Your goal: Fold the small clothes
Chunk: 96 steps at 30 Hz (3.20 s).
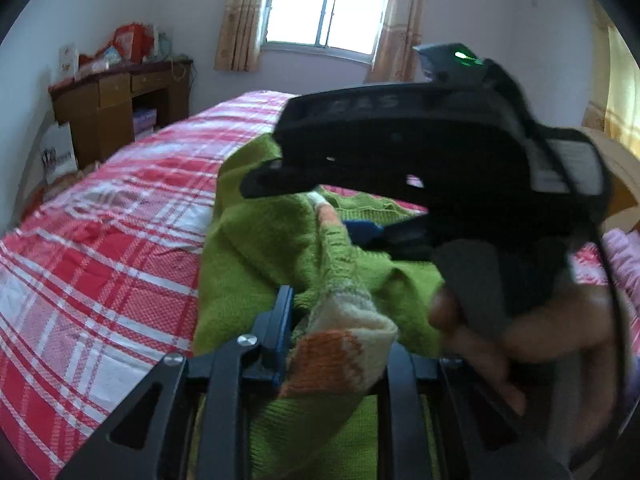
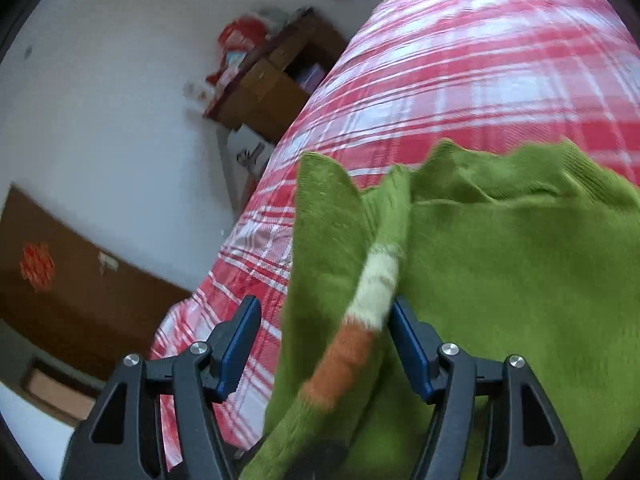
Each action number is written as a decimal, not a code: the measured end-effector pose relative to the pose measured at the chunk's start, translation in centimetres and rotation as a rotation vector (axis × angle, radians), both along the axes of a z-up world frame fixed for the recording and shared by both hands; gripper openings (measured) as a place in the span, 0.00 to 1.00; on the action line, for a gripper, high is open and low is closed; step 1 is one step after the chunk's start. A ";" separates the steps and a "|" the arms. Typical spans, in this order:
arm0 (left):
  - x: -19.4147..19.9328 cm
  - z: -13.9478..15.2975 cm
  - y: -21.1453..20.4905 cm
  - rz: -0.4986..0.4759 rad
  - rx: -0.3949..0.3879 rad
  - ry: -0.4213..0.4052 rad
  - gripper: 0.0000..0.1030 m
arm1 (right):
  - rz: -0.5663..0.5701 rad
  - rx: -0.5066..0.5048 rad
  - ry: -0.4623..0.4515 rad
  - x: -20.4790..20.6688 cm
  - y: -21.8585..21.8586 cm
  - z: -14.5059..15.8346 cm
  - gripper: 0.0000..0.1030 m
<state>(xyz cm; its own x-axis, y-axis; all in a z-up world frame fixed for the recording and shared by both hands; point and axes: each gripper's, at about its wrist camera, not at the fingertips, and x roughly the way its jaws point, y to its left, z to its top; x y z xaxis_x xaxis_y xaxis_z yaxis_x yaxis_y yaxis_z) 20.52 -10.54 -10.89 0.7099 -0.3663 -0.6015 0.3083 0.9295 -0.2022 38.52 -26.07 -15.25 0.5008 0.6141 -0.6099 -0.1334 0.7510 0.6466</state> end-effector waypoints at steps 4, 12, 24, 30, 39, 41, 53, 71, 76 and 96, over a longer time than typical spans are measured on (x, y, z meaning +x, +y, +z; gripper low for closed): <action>-0.3 0.1 -0.3 -0.007 0.013 -0.007 0.20 | 0.058 -0.169 -0.041 1.2 2.1 0.4 0.23; -1.5 1.6 -0.9 -0.043 0.013 -0.019 0.20 | 0.011 -0.260 -0.161 -1.5 0.8 3.0 0.14; -5.3 5.7 -9.8 -0.232 0.045 -0.107 0.20 | -0.129 -0.305 -0.213 -6.5 -10.0 7.9 0.13; -7.0 4.9 -15.3 -0.321 0.092 -0.088 0.20 | -0.223 -0.308 -0.169 -9.2 -16.3 6.4 0.13; -8.5 2.4 -21.3 -0.383 0.175 -0.051 0.20 | -0.329 -0.266 -0.068 -11.4 -23.4 1.5 0.13; -8.5 2.1 -21.5 -0.380 0.194 -0.052 0.21 | -0.334 -0.239 -0.056 -11.4 -23.9 0.5 0.13; -11.2 3.6 -17.9 -0.378 0.245 -0.005 0.53 | -0.403 -0.097 -0.054 -14.1 -25.2 -1.6 0.22; -9.2 5.0 -8.2 -0.123 0.225 -0.014 0.94 | -0.496 -0.317 -0.197 -28.1 -19.2 5.0 0.56; -6.4 3.5 -5.7 -0.004 0.245 0.032 0.94 | -0.442 -0.412 -0.230 -27.0 -16.0 5.2 0.56; -5.0 1.7 -6.2 0.002 0.345 0.027 0.94 | -0.357 -0.465 -0.099 -26.4 -13.4 0.0 0.07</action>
